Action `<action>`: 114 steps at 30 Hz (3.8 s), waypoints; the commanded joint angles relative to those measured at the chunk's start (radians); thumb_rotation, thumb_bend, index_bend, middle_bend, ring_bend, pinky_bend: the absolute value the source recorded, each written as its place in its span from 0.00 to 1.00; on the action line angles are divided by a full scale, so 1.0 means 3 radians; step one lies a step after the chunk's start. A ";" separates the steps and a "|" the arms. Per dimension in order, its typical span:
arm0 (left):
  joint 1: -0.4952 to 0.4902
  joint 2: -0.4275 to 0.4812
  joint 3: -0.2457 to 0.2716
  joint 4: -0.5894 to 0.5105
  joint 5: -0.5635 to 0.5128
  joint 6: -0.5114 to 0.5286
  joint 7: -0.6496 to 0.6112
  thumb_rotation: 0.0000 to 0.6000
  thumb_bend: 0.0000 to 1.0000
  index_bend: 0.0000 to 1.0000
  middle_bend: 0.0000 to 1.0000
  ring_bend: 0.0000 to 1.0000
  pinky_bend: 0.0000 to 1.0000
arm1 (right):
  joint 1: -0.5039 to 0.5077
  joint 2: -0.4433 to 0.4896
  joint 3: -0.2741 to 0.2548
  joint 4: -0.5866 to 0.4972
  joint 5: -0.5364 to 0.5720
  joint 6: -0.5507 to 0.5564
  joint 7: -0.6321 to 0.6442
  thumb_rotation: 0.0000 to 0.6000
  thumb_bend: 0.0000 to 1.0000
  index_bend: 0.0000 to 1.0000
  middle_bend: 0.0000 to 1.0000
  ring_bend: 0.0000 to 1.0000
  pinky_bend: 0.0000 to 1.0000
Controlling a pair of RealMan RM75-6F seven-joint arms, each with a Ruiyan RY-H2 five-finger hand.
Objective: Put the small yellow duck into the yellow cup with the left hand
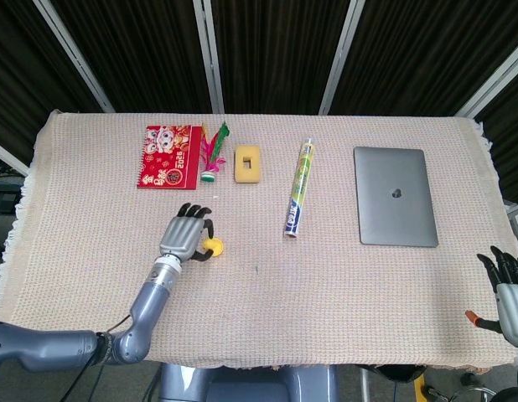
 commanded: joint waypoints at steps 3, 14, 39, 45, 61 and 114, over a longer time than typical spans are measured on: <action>-0.0034 -0.0034 -0.0019 0.0049 -0.0026 -0.0023 0.0006 1.00 0.32 0.54 0.14 0.08 0.00 | 0.0002 0.0002 0.0001 -0.0001 0.0001 -0.0006 0.0004 1.00 0.00 0.10 0.00 0.00 0.00; -0.0087 -0.0087 -0.0049 0.0210 -0.0183 -0.0096 0.0009 1.00 0.32 0.54 0.14 0.08 0.00 | 0.0010 0.0002 -0.0002 0.0007 -0.0020 -0.0016 0.0024 1.00 0.00 0.10 0.00 0.00 0.00; -0.0172 -0.0238 -0.0064 0.0486 -0.0319 -0.0250 -0.0046 1.00 0.32 0.55 0.15 0.08 0.00 | 0.0020 0.0003 -0.0014 0.0030 -0.0077 -0.0021 0.0085 1.00 0.00 0.10 0.00 0.00 0.00; -0.0190 -0.0247 -0.0058 0.0501 -0.0281 -0.0274 -0.0061 1.00 0.32 0.55 0.15 0.08 0.00 | 0.0023 0.0001 -0.0013 0.0028 -0.0077 -0.0024 0.0093 1.00 0.00 0.10 0.00 0.00 0.00; -0.0215 -0.0274 -0.0052 0.0474 -0.0279 -0.0250 -0.0054 1.00 0.32 0.55 0.15 0.08 0.00 | 0.0028 0.0000 -0.0010 0.0040 -0.0086 -0.0024 0.0120 1.00 0.00 0.10 0.00 0.00 0.00; -0.0101 -0.0215 -0.0050 0.0389 -0.0365 -0.0170 -0.0170 1.00 0.33 0.54 0.16 0.09 0.00 | 0.0010 -0.0009 -0.0012 0.0067 -0.0122 0.0021 0.0159 1.00 0.00 0.10 0.00 0.00 0.00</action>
